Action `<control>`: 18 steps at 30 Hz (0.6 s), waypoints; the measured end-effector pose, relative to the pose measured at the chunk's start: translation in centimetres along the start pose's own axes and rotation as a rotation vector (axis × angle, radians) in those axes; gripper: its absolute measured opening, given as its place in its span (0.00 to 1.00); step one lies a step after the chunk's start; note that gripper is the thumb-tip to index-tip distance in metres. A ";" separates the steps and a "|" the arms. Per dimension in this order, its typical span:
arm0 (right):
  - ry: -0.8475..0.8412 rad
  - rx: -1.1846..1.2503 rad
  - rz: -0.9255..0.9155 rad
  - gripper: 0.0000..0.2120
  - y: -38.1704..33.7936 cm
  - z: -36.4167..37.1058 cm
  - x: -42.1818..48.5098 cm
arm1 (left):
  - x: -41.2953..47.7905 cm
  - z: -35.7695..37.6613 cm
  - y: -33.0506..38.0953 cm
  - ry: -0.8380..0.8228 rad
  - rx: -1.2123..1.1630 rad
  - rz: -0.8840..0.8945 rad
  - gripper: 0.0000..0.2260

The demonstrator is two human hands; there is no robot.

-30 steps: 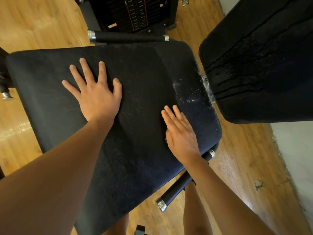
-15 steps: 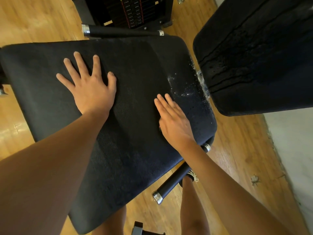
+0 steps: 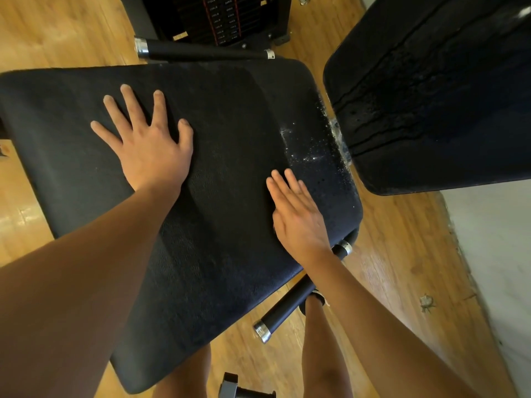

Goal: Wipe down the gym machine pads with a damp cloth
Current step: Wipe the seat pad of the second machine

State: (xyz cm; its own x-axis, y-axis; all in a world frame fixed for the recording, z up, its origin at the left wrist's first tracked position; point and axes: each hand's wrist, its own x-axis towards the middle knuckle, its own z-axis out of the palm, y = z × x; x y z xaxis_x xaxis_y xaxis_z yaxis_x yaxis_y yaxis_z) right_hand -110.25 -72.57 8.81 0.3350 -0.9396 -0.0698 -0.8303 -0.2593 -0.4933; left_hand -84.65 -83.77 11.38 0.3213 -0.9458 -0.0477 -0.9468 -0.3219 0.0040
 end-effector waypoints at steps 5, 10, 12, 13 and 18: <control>-0.022 -0.010 0.037 0.27 -0.6 0.0 3.8 | 0.1 0.3 -0.1 0.015 -0.010 0.000 0.29; 0.039 0.039 0.024 0.23 0.1 0.4 -2.3 | 0.0 0.3 -0.2 0.016 -0.019 -0.004 0.29; 0.059 0.076 0.010 0.22 0.7 0.6 -4.7 | -0.1 0.3 -0.1 0.016 -0.018 0.000 0.29; 0.062 0.088 0.007 0.23 0.9 0.6 -5.2 | -0.1 0.3 0.0 0.014 -0.014 0.000 0.29; 0.093 0.079 -0.046 0.21 1.0 1.1 -4.8 | -0.1 0.2 -0.1 -0.002 -0.008 -0.003 0.29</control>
State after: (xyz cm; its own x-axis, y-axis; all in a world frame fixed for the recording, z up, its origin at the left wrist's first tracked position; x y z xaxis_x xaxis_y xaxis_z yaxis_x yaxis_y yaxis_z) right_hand -112.21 -68.13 7.69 0.3259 -0.9448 0.0335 -0.7762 -0.2876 -0.5611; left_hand -84.58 -83.58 11.22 0.3245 -0.9446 -0.0501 -0.9455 -0.3254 0.0114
